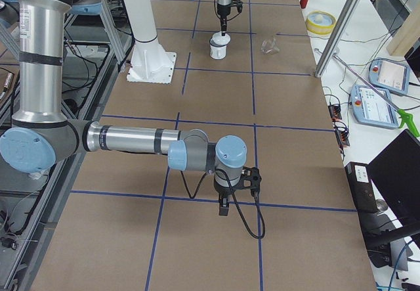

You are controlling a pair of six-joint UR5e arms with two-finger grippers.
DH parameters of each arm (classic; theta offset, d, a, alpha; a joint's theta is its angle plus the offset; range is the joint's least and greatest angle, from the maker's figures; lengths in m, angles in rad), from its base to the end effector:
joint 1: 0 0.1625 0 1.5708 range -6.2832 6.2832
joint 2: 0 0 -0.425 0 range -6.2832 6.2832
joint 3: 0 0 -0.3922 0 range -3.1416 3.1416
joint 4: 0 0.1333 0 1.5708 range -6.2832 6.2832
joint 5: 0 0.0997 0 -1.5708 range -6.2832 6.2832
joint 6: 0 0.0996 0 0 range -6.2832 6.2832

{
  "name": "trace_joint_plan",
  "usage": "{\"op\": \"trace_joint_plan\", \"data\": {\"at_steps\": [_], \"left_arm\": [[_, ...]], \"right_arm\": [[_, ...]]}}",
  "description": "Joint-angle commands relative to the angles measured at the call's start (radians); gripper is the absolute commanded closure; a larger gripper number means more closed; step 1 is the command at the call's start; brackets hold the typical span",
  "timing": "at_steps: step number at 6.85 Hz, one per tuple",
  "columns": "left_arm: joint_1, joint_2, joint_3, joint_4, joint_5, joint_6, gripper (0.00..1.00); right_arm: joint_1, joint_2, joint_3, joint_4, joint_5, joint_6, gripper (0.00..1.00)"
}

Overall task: Remove funnel from cup
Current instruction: 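Lower the white lid onto the mug rim with the left gripper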

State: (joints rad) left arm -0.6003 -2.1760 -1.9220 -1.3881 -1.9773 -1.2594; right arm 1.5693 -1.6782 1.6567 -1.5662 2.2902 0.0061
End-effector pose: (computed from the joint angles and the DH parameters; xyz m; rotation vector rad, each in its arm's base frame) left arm 0.4446 -0.4182 0.1873 -0.0107 0.8543 -0.1139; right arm 0.0670 -0.4451 0.6701 -0.0189 -0.7193 0.0105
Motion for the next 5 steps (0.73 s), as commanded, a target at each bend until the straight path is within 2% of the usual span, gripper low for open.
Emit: {"op": "trace_joint_plan", "data": {"at_steps": [1,5], "left_arm": [[0.01,0.01,-0.006,0.0,0.0,-0.005,1.0],[0.022,0.022,-0.006,-0.002,0.0,-0.006,1.0]], "right_arm": [[0.0,0.0,0.0,0.0,0.0,0.0,0.0],[0.0,0.0,0.0,0.0,0.0,0.0,0.0]]}}
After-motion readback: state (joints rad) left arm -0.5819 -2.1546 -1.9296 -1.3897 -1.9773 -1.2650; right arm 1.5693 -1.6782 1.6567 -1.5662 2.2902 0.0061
